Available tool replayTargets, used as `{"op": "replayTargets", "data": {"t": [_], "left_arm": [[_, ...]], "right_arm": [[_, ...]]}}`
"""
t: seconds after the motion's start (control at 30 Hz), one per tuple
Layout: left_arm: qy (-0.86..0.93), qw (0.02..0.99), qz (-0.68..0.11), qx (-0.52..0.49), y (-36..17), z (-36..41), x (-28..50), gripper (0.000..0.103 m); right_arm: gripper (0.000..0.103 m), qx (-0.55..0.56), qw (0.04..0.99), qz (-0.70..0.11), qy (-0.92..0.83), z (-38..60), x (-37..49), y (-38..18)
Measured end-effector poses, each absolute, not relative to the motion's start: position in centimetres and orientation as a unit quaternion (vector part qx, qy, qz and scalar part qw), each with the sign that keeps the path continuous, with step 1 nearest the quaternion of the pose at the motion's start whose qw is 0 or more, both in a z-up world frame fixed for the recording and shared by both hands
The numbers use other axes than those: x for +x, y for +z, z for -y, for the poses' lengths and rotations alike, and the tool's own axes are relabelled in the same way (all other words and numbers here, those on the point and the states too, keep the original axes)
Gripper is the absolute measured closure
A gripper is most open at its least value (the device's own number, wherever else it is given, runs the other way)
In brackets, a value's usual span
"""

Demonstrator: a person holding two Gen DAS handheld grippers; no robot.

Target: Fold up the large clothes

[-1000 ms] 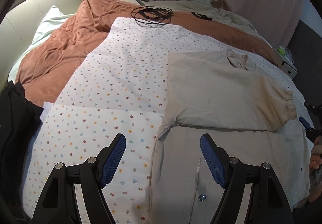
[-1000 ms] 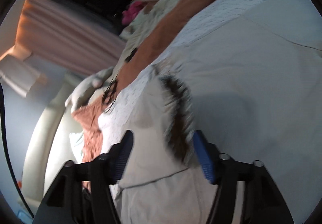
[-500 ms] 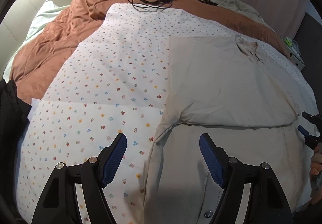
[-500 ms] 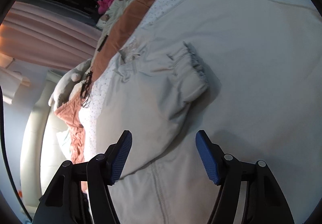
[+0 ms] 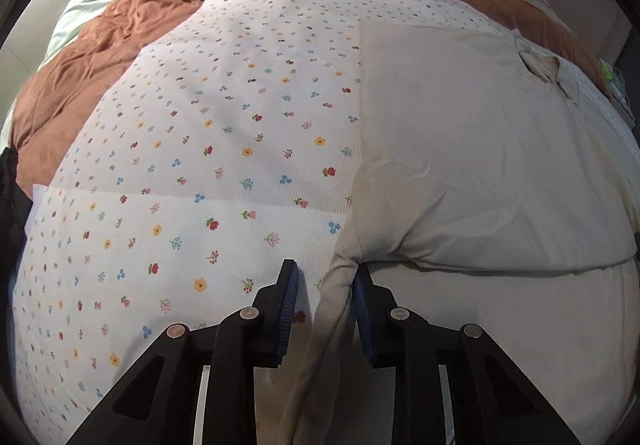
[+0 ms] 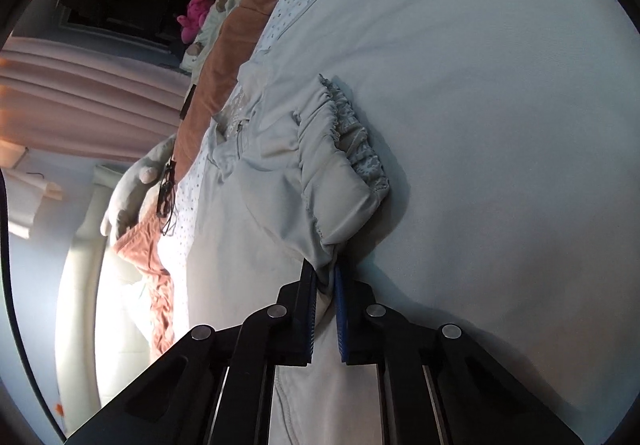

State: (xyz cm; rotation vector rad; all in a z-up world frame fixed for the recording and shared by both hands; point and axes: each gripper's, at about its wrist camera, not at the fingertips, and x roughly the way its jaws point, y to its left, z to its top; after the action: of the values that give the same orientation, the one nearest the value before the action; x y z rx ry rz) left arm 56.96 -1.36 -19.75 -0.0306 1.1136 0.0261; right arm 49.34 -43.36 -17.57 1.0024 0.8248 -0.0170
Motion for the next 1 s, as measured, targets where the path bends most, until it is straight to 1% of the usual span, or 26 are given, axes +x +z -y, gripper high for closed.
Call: {"op": "replayTargets", "data": {"t": [0.07, 0.1, 0.13, 0.2, 0.23, 0.27, 0.3, 0.33, 0.43, 0.5, 0.53, 0.67, 0.77, 1.0], "left_arm": [[0.028, 0.848, -0.529, -0.005, -19.8, 1.9, 57.2, 0.074], [0.036, 0.847, -0.53, -0.002, -19.6, 2.1, 57.1, 0.074], [0.044, 0.844, -0.534, 0.0, -19.4, 2.4, 57.1, 0.073], [0.046, 0.841, -0.54, -0.009, -19.0, 2.7, 57.0, 0.073], [0.041, 0.841, -0.538, -0.017, -18.7, 2.9, 56.9, 0.071], [0.036, 0.844, -0.535, -0.022, -18.2, 3.3, 56.6, 0.068], [0.032, 0.847, -0.53, -0.022, -17.7, 3.7, 56.4, 0.061], [0.028, 0.851, -0.524, -0.018, -17.1, 4.2, 56.1, 0.054], [0.007, 0.865, -0.501, -0.012, -15.2, 6.1, 55.4, 0.047], [-0.003, 0.871, -0.492, -0.013, -14.0, 7.4, 55.2, 0.04], [-0.008, 0.874, -0.486, -0.015, -13.5, 8.0, 55.1, 0.038], [-0.026, 0.886, -0.463, -0.016, -11.4, 11.3, 54.4, 0.038], [-0.039, 0.892, -0.45, -0.017, -10.1, 14.2, 53.8, 0.038], [-0.09, 0.9, -0.426, -0.02, -8.0, 20.2, 51.7, 0.038]], "right_arm": [[0.091, 0.438, 0.805, -0.399, -0.012, 42.9, 49.8, -16.8], [0.081, 0.43, 0.805, -0.408, -0.015, 42.8, 49.9, -16.5], [0.073, 0.43, 0.803, -0.413, -0.017, 42.9, 49.8, -16.3], [0.034, 0.446, 0.8, -0.401, -0.016, 43.6, 48.9, -15.3], [0.026, 0.445, 0.804, -0.394, -0.026, 44.0, 48.4, -14.7], [0.015, 0.437, 0.811, -0.386, -0.041, 44.4, 47.9, -14.0], [0.01, 0.427, 0.819, -0.379, -0.058, 44.9, 47.3, -13.2], [0.01, 0.419, 0.824, -0.375, -0.07, 45.3, 46.9, -12.5], [0.009, 0.412, 0.821, -0.387, -0.081, 46.5, 46.1, -11.4], [0.009, 0.398, 0.821, -0.399, -0.091, 47.1, 45.6, -11.0], [0.009, 0.393, 0.821, -0.404, -0.093, 47.4, 45.3, -10.8], [0.009, 0.373, 0.82, -0.421, -0.106, 48.6, 44.0, -9.5], [0.009, 0.355, 0.834, -0.404, -0.122, 49.8, 42.6, -8.3], [0.009, 0.377, 0.845, -0.351, -0.147, 54.8, 39.1, -7.6]]}}
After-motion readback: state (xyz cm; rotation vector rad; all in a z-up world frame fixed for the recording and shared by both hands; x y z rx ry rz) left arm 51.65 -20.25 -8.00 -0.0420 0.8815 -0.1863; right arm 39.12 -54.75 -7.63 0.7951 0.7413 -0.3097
